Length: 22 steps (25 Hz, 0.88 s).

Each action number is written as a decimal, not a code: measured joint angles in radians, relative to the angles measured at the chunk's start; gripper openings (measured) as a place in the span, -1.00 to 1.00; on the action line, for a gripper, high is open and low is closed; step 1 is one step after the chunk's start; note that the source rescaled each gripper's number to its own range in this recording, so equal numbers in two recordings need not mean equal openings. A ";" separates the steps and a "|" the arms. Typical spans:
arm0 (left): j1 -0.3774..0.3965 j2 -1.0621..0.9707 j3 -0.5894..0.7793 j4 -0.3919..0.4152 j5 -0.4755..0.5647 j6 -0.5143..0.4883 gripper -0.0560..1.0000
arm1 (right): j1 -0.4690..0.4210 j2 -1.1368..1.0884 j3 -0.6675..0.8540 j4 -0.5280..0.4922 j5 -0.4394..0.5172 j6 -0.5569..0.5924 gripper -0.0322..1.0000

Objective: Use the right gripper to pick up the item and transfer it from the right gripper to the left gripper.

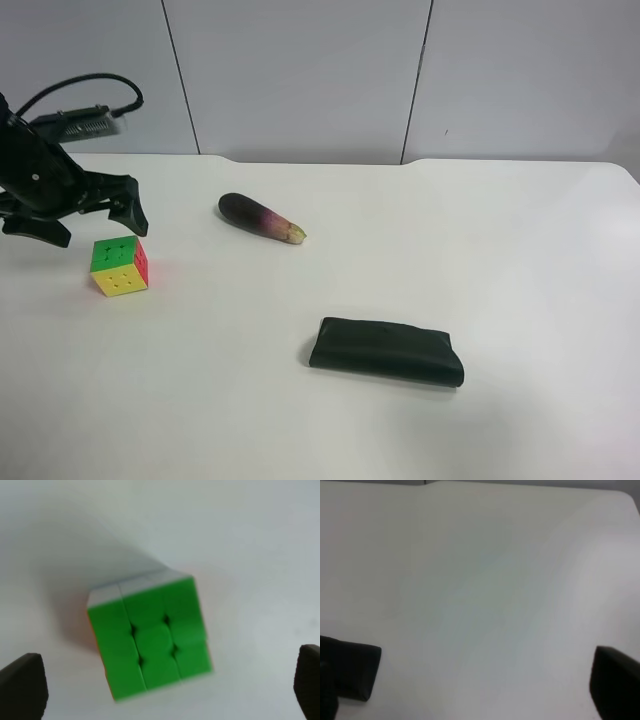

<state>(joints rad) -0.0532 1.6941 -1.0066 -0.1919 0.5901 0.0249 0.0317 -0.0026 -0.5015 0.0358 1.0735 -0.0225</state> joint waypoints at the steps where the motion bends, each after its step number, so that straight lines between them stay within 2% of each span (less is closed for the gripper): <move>1: 0.000 -0.025 -0.009 0.001 0.035 0.000 0.98 | 0.000 0.000 0.000 0.000 0.000 0.000 1.00; 14: 0.000 -0.567 -0.014 0.036 0.406 -0.001 1.00 | 0.000 0.000 0.000 0.000 0.000 0.000 1.00; 18: 0.000 -0.736 0.049 0.054 0.494 0.019 1.00 | 0.000 0.000 0.000 0.000 0.000 0.000 1.00; 22: 0.000 -0.913 0.159 0.078 0.526 0.022 1.00 | 0.000 0.000 0.000 0.000 0.000 0.000 1.00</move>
<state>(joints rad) -0.0532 0.7815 -0.8472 -0.1139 1.1166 0.0468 0.0317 -0.0026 -0.5015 0.0358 1.0735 -0.0225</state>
